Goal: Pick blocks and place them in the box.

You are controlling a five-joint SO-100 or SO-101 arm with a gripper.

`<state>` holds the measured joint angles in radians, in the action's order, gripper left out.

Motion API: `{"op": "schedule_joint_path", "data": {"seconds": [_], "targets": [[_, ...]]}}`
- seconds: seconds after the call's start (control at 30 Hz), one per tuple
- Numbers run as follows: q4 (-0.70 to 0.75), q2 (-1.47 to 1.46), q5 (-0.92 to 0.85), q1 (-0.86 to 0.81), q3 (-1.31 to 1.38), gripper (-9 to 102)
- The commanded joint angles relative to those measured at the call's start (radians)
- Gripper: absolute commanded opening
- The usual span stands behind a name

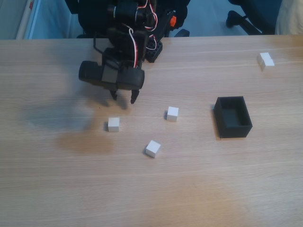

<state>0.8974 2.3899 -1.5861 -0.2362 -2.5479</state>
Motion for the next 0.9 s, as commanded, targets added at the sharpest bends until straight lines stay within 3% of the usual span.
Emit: {"op": "schedule_joint_path", "data": {"seconds": [0.0,0.87], "targets": [[-0.023,-0.046,-0.02,-0.037,0.08,17],[-0.15,-0.497,-0.044,-0.083,0.347,23]]}}
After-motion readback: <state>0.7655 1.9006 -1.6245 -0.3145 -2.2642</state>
